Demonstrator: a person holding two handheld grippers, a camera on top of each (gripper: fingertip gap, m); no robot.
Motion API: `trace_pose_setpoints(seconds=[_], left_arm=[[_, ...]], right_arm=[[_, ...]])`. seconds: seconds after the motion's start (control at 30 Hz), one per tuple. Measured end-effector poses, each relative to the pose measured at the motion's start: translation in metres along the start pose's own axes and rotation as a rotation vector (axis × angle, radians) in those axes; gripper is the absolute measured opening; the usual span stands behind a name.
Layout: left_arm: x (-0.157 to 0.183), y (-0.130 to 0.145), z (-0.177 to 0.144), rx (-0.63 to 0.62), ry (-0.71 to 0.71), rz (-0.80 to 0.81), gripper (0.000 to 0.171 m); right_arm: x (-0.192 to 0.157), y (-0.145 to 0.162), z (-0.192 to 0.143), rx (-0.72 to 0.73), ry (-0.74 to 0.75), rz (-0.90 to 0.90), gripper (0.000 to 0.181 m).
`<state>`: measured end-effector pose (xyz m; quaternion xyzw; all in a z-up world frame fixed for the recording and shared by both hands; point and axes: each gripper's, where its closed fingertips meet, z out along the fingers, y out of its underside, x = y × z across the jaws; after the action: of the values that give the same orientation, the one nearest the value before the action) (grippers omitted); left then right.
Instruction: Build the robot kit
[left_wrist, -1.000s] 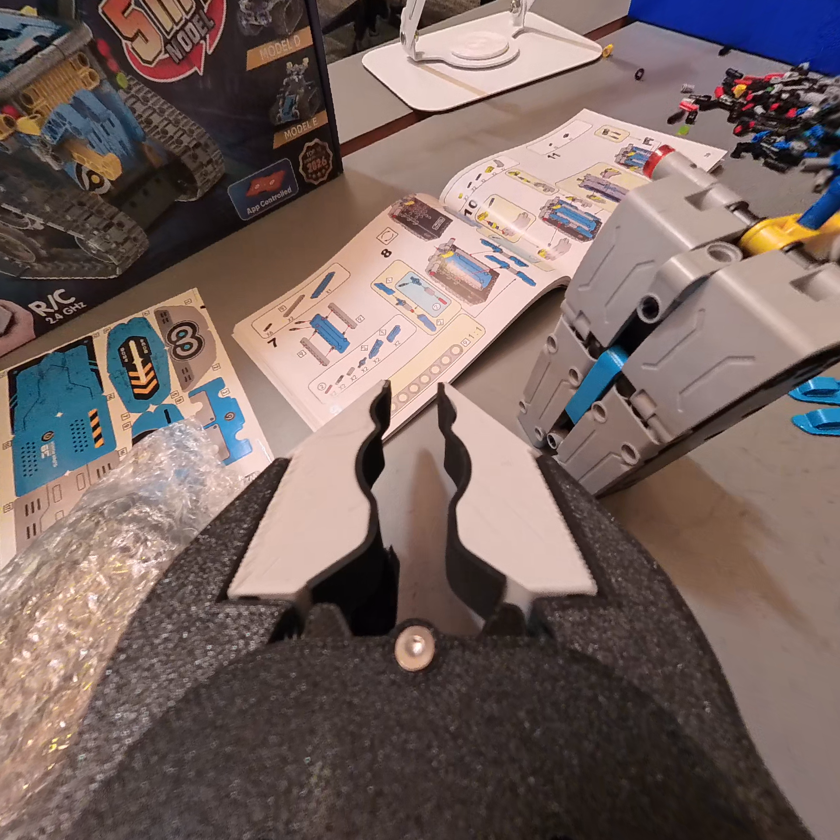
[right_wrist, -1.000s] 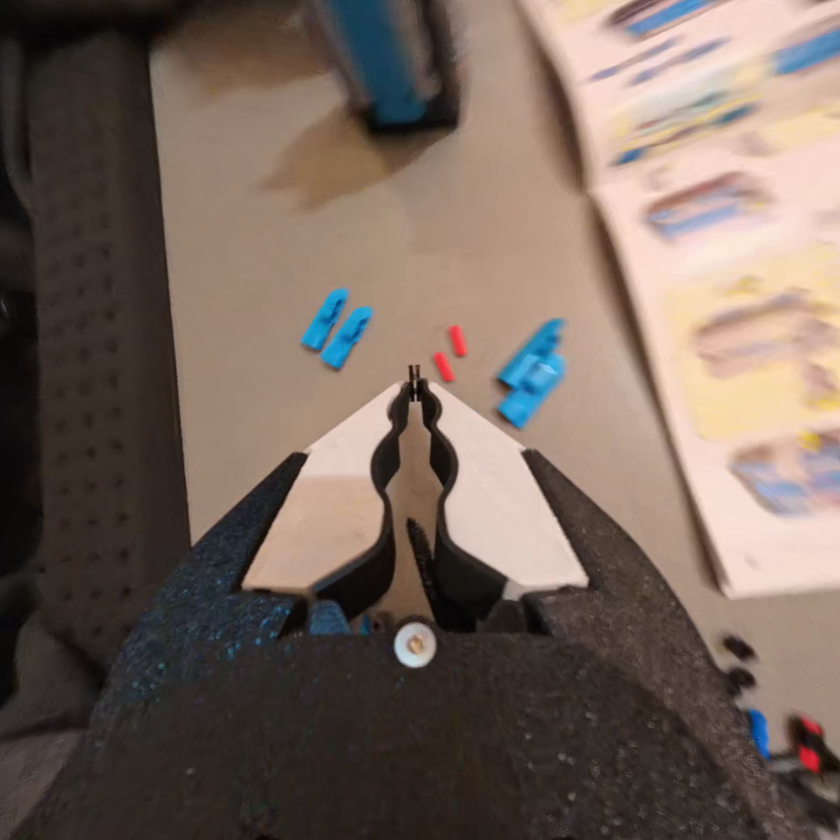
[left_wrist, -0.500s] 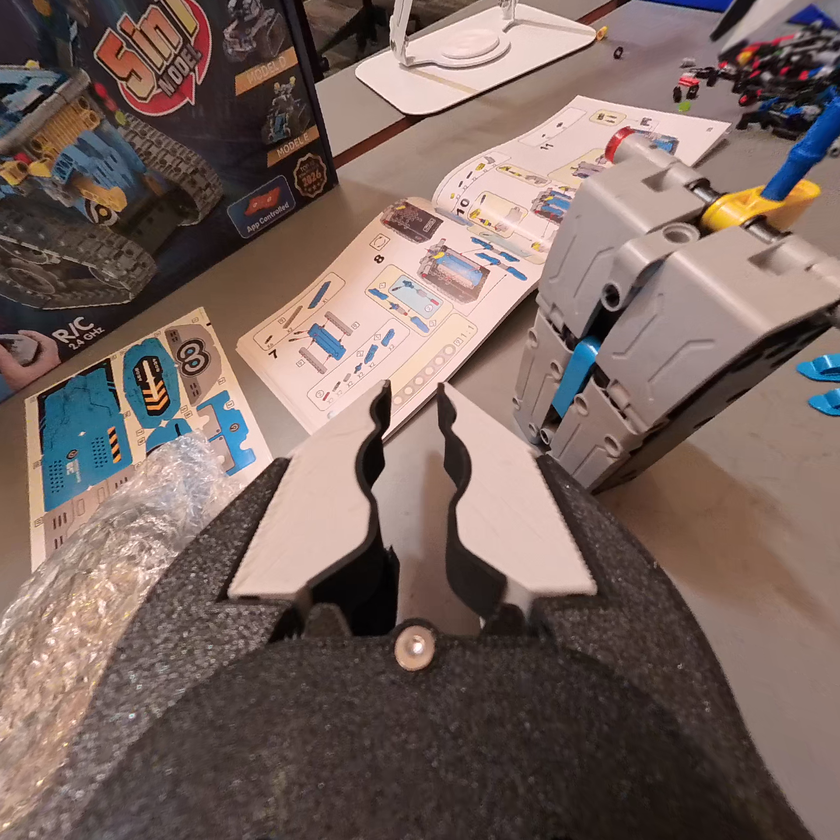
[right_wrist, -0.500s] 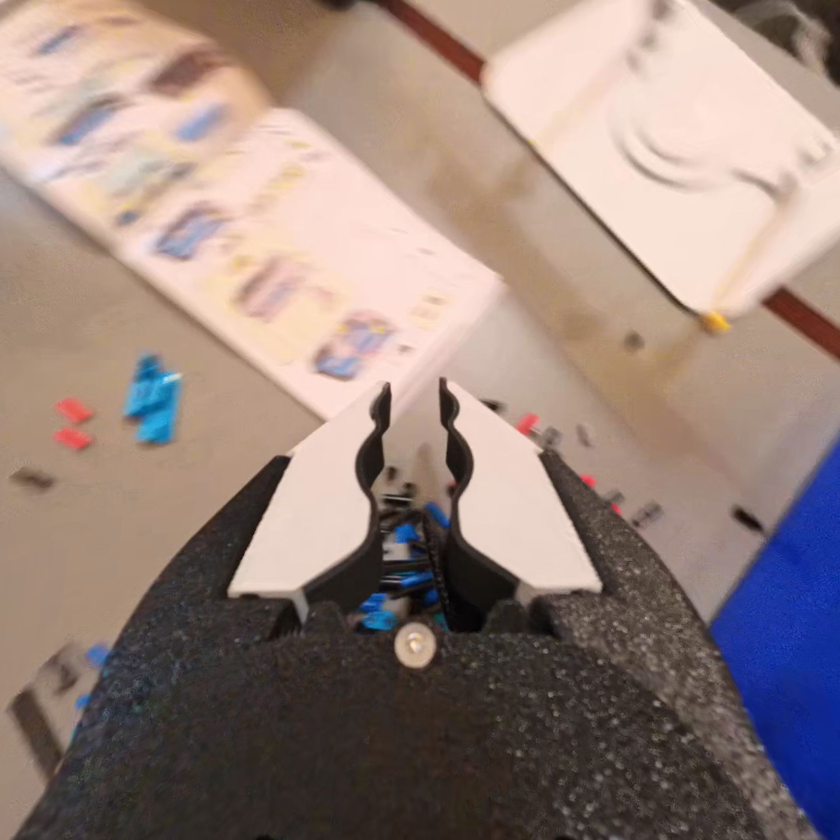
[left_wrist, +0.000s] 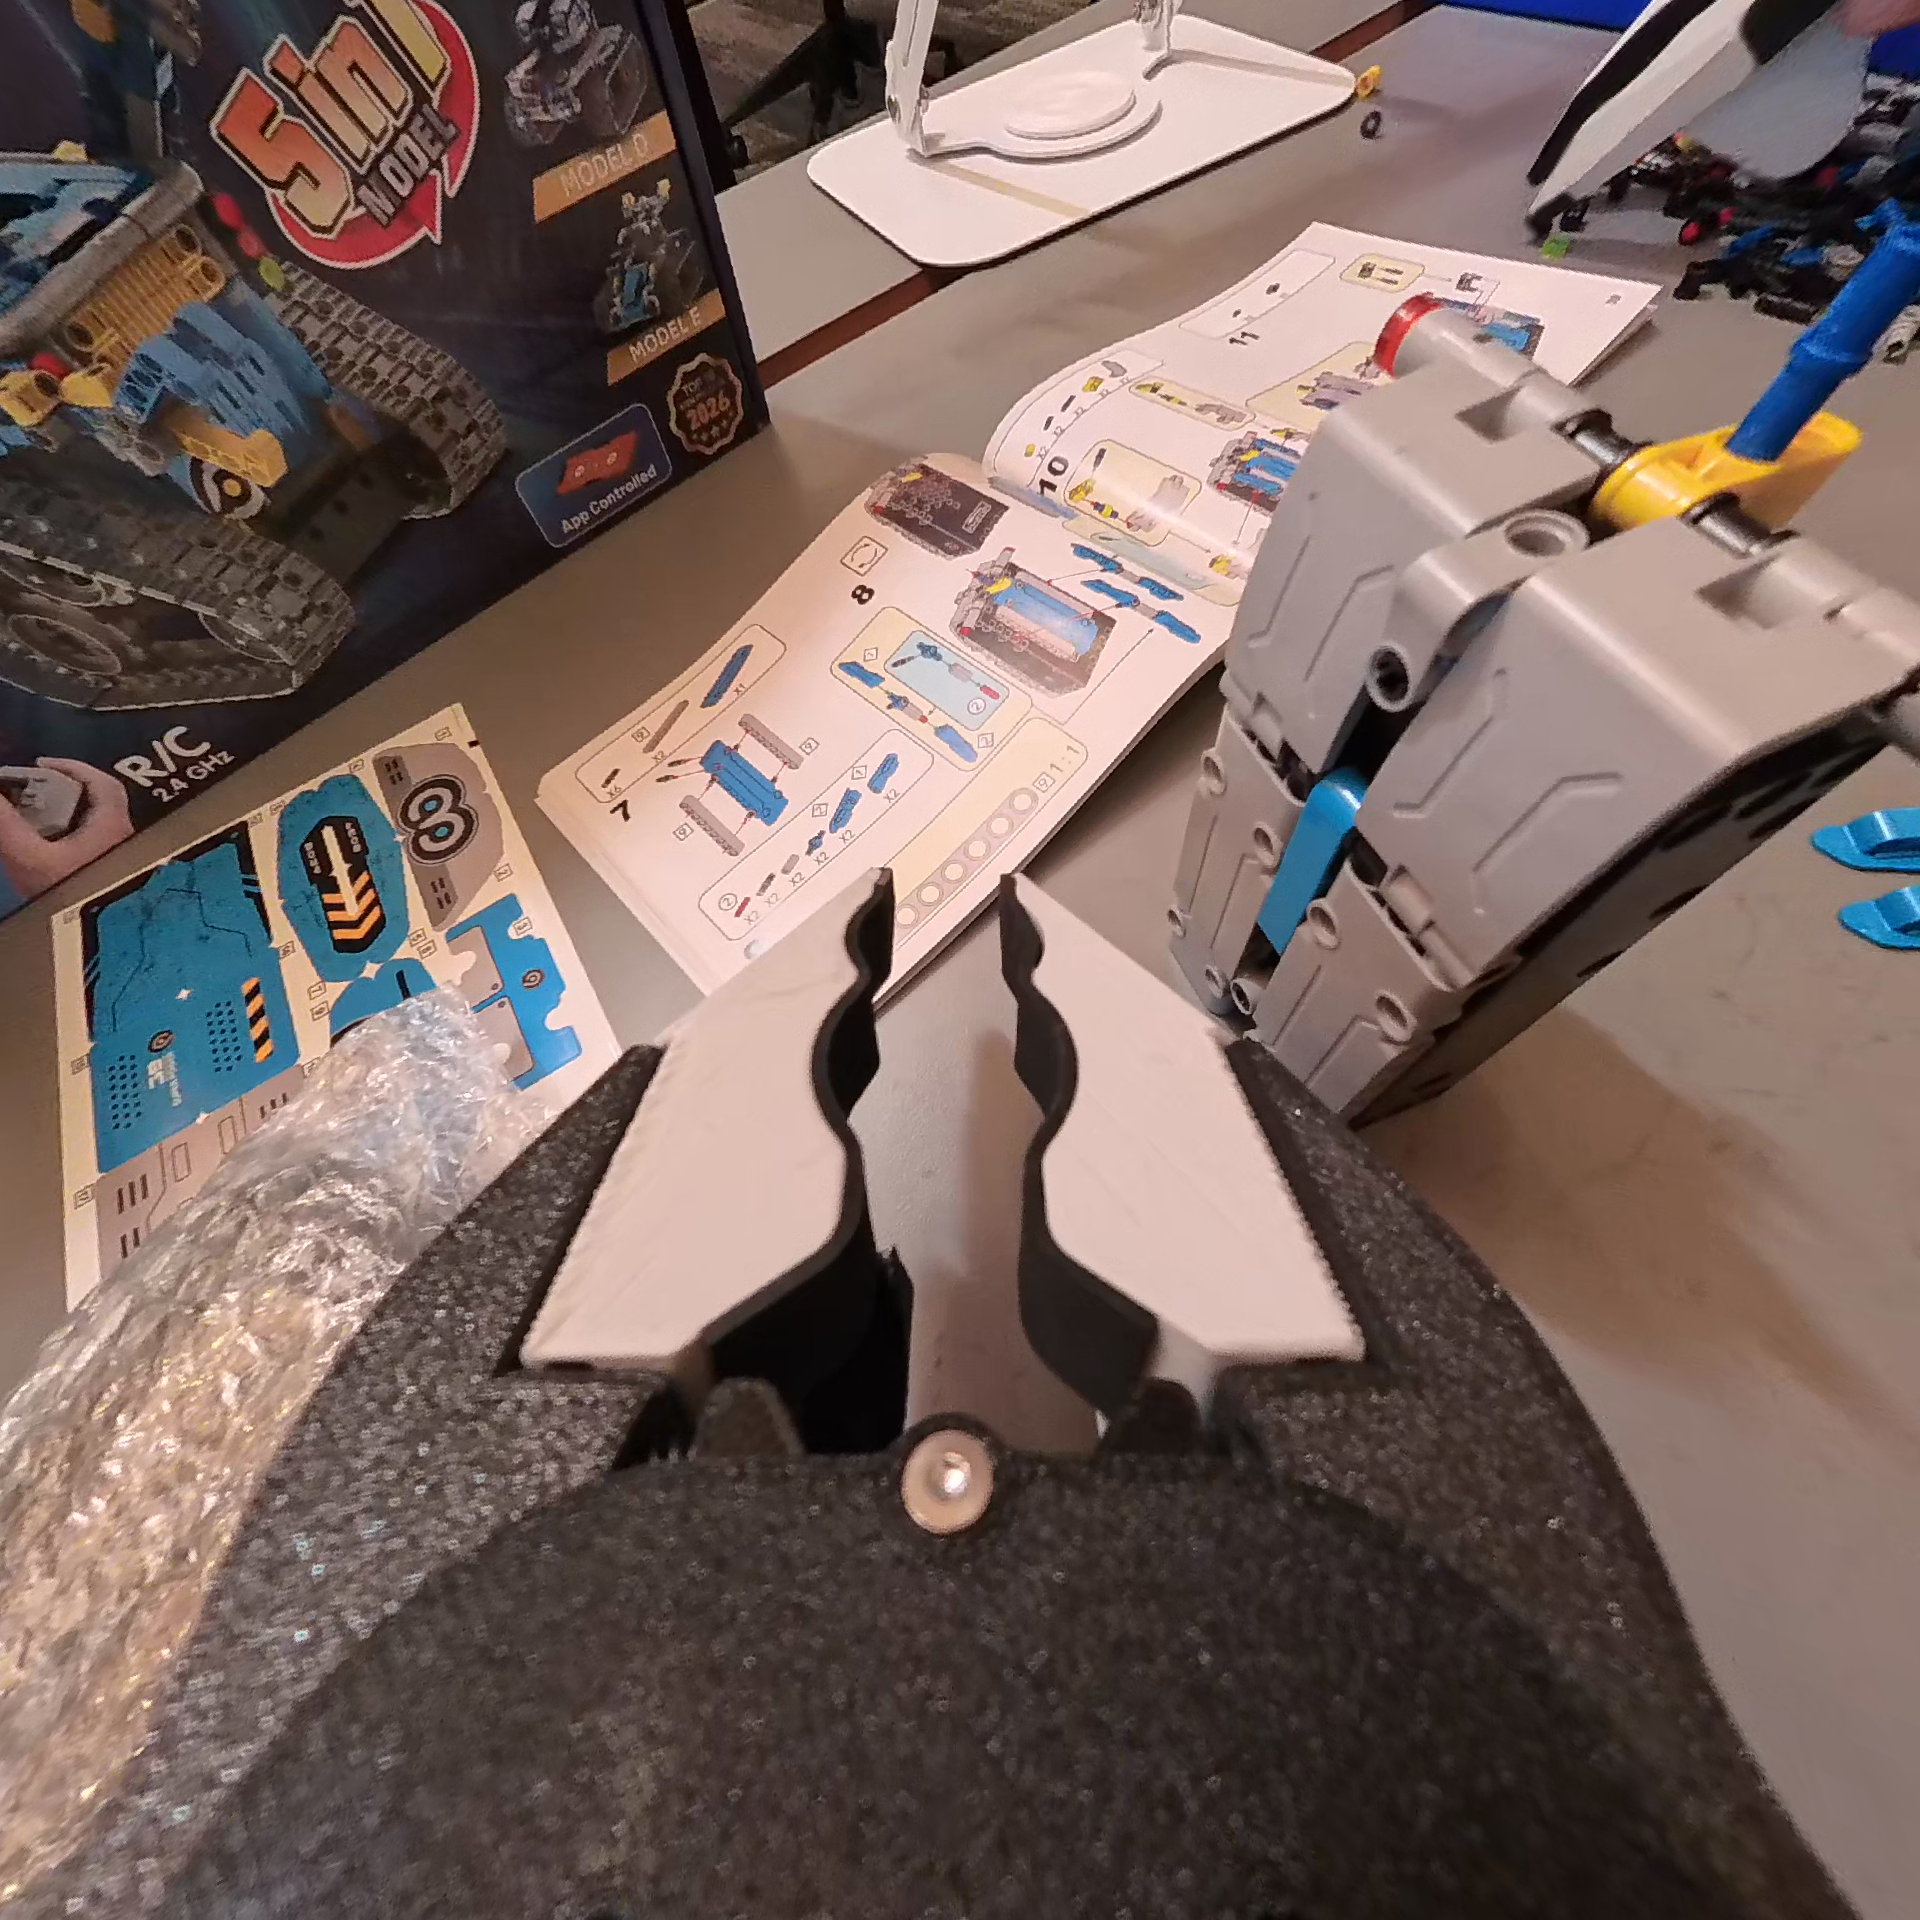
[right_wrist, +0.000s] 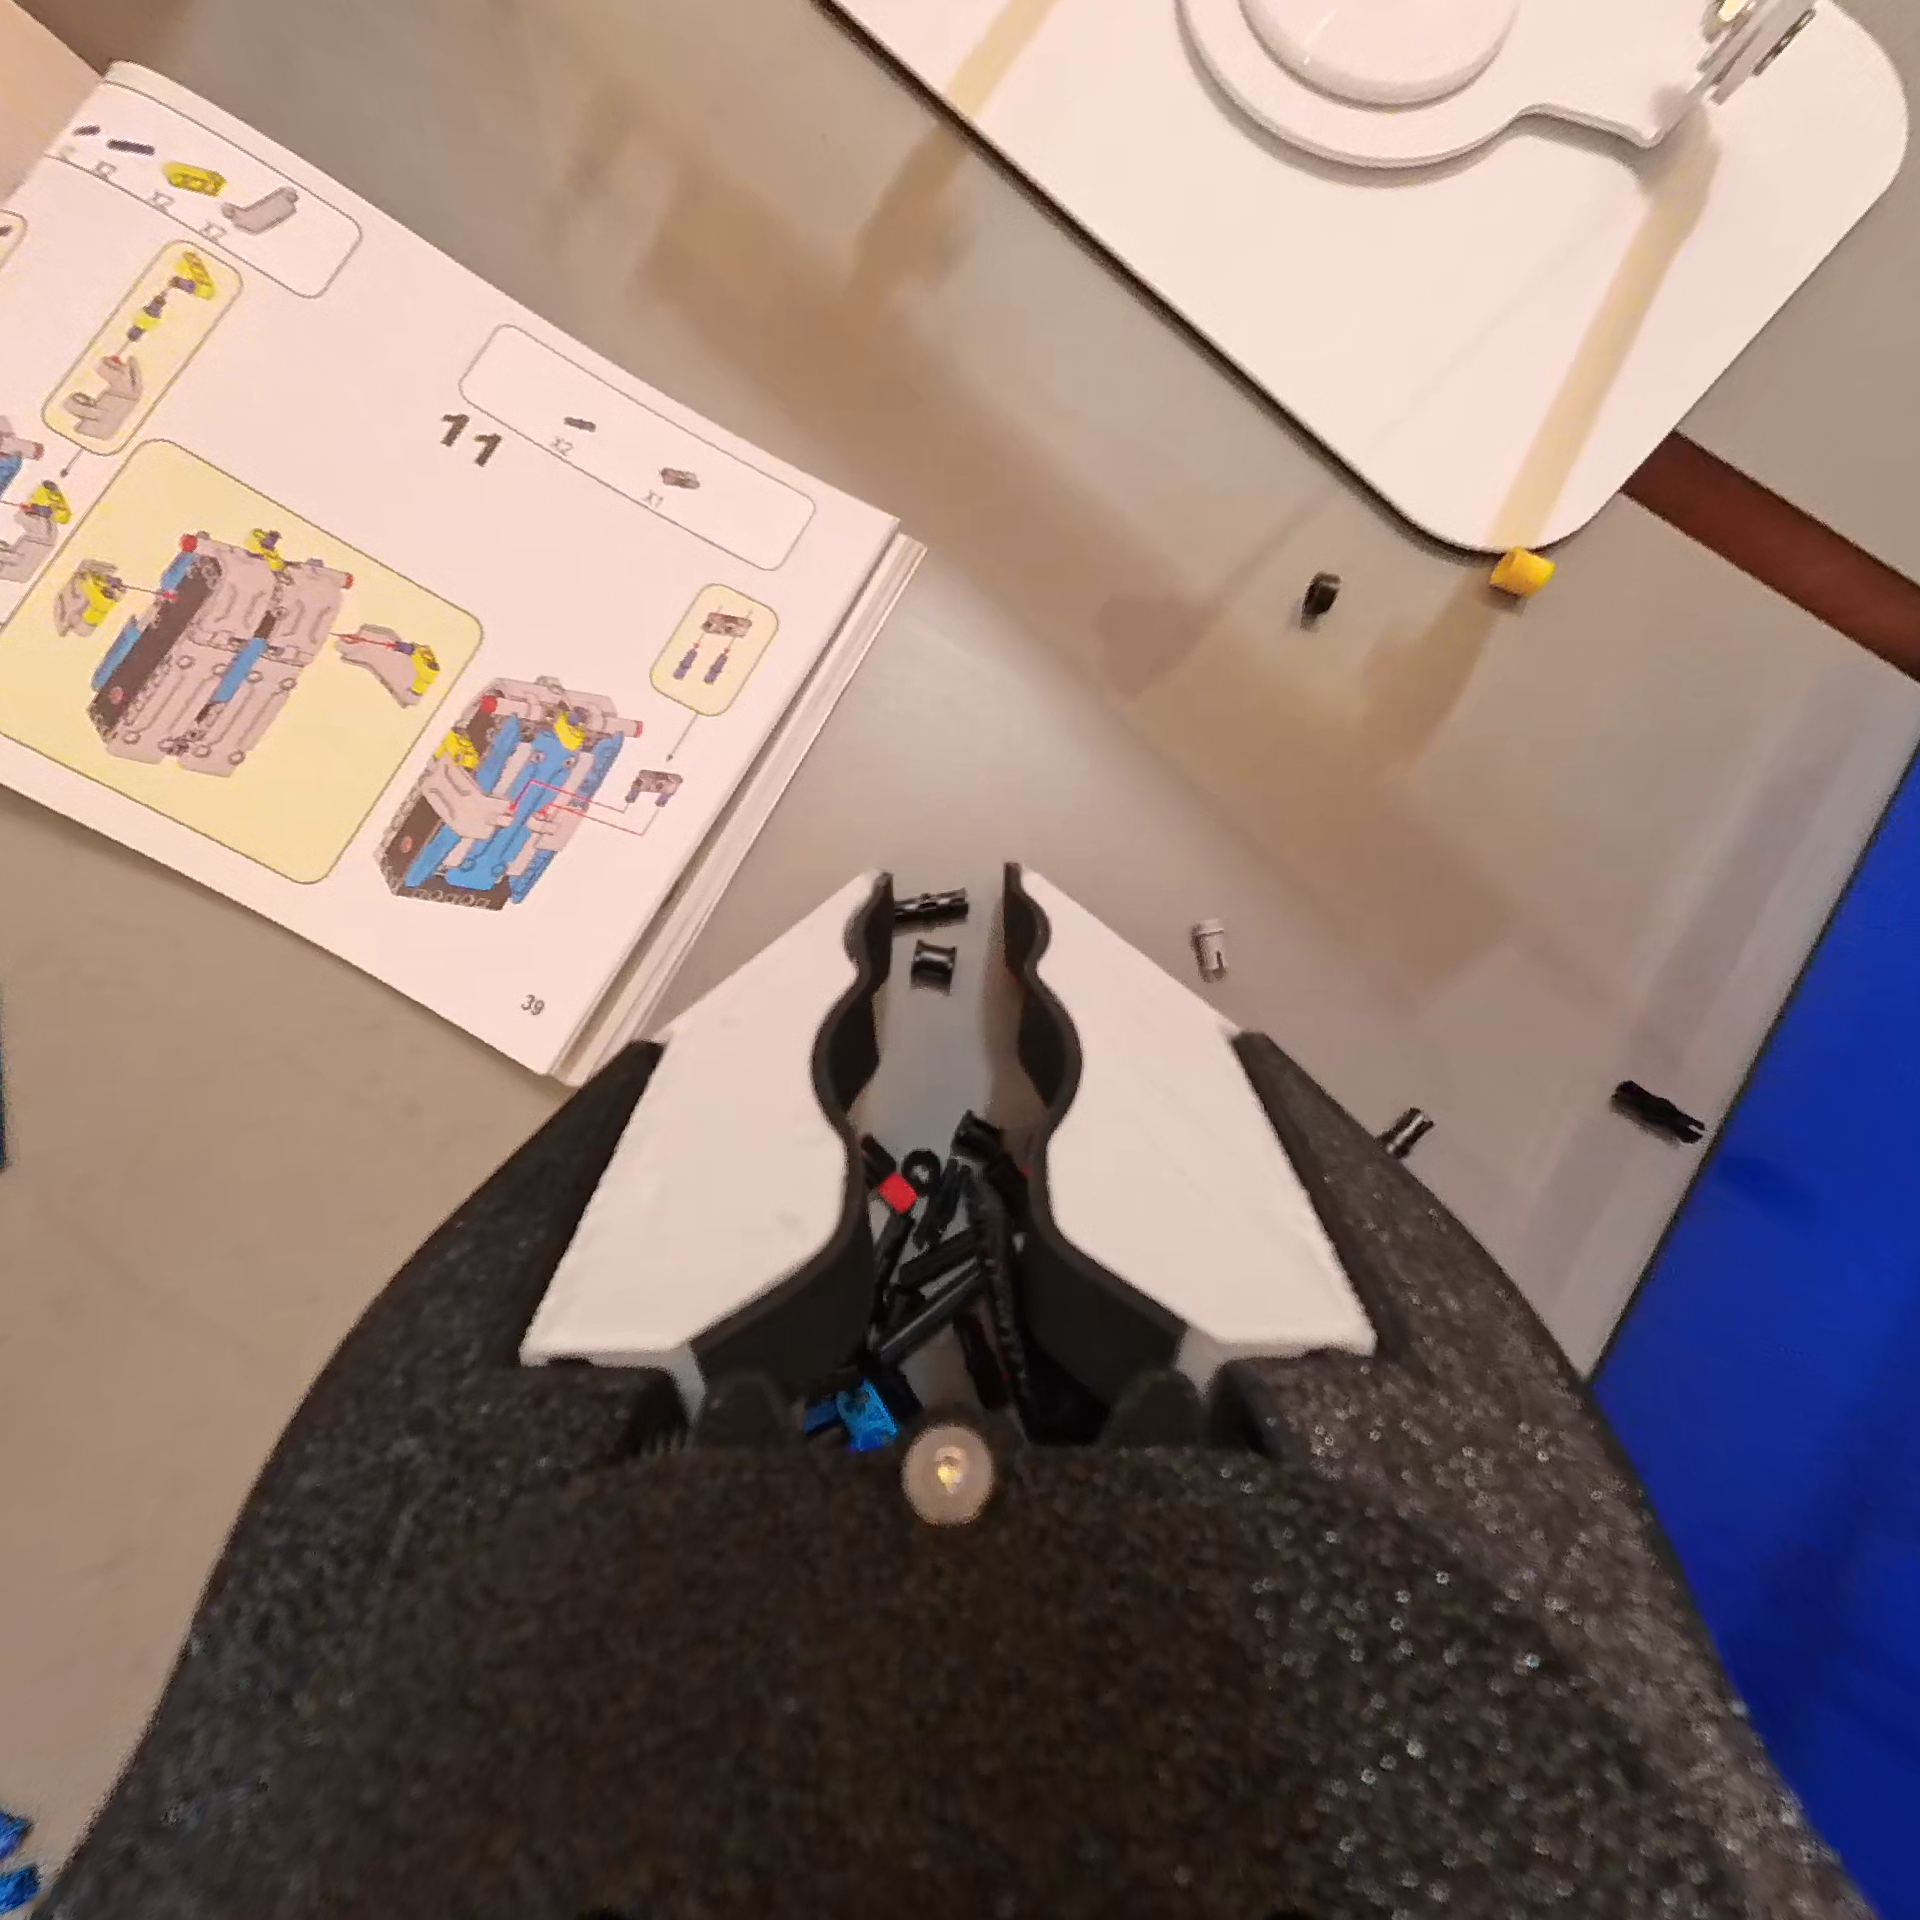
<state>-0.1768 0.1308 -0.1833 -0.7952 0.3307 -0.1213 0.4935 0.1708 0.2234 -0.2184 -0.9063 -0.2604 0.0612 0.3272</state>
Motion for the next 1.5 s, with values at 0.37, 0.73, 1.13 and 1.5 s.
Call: trace_pose_setpoints(seconds=[0.37, 0.73, 1.13, 1.5], left_arm=[[0.001, 0.000, 0.000, 0.000, 0.000, 0.004, 0.020], [0.001, 0.000, 0.001, -0.002, 0.002, 0.005, 0.020], [-0.009, 0.006, 0.000, -0.032, -0.025, -0.034, 0.020], [-0.005, 0.007, 0.001, -0.043, -0.017, -0.003, 0.019]], right_arm=[[-0.004, 0.004, -0.002, -0.015, -0.037, 0.005, 0.016], [-0.213, 0.050, -0.074, -0.205, -0.763, -0.505, 0.016], [-0.236, 0.058, -0.064, -0.267, -0.645, -0.670, 0.016], [-0.232, 0.050, -0.056, -0.217, -0.620, -0.653, 0.023]])
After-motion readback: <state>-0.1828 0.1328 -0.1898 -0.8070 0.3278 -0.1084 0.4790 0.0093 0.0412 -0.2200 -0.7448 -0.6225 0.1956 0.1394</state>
